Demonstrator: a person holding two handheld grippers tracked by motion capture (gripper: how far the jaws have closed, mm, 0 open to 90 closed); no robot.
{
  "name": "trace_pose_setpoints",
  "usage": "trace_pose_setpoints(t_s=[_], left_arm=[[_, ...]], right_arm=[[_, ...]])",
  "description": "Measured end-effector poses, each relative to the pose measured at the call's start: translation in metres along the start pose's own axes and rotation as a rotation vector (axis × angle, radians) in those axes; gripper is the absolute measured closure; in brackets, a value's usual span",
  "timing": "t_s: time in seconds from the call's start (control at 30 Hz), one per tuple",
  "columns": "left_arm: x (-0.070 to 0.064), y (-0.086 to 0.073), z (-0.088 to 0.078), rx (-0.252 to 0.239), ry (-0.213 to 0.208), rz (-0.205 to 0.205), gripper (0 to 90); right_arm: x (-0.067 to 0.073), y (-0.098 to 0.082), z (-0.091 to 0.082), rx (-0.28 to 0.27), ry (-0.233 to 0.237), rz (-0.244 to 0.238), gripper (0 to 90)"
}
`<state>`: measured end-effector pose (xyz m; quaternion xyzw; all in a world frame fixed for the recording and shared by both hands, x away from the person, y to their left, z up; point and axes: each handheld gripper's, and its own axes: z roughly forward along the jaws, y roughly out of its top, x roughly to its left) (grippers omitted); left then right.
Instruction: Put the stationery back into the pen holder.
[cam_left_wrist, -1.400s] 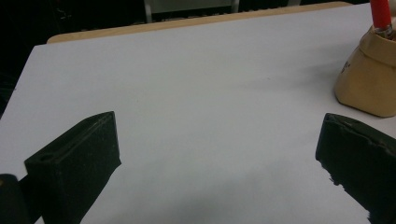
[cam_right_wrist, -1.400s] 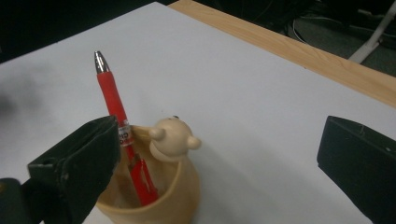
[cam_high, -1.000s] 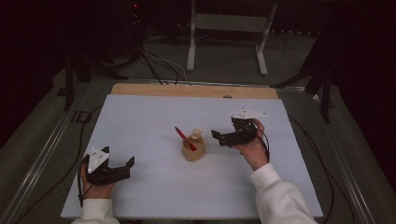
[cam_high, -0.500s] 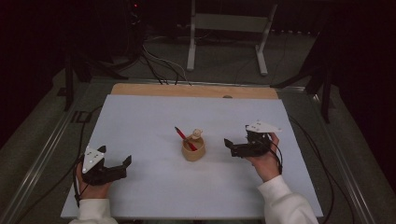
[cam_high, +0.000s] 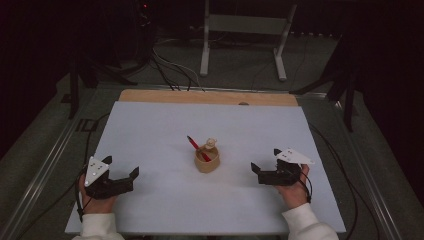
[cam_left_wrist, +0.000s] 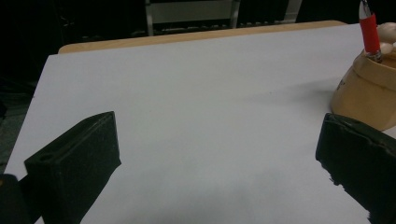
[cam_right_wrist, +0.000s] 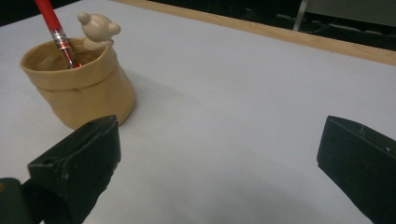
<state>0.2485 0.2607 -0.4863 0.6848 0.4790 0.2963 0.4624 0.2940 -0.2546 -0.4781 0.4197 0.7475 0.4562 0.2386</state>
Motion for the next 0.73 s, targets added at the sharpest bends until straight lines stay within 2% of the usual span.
trace_pose_setpoints(t_s=[0.17,0.37,0.53,0.73], left_arm=[[-0.001,0.000,-0.001,-0.013,-0.013,0.000,0.3],[-0.002,0.000,-0.002,-0.028,-0.023,0.014,0.3],[-0.003,0.000,-0.003,-0.044,-0.026,0.021,0.3],[-0.003,-0.002,-0.001,-0.028,-0.019,0.023,0.2]], right_arm=[[-0.005,-0.013,-0.012,-0.045,0.006,0.007,0.0],[-0.014,-0.027,-0.022,-0.055,-0.002,0.034,0.0],[-0.023,-0.034,-0.028,-0.061,-0.027,0.058,0.0],[-0.028,-0.037,-0.030,-0.059,-0.039,0.064,0.0]])
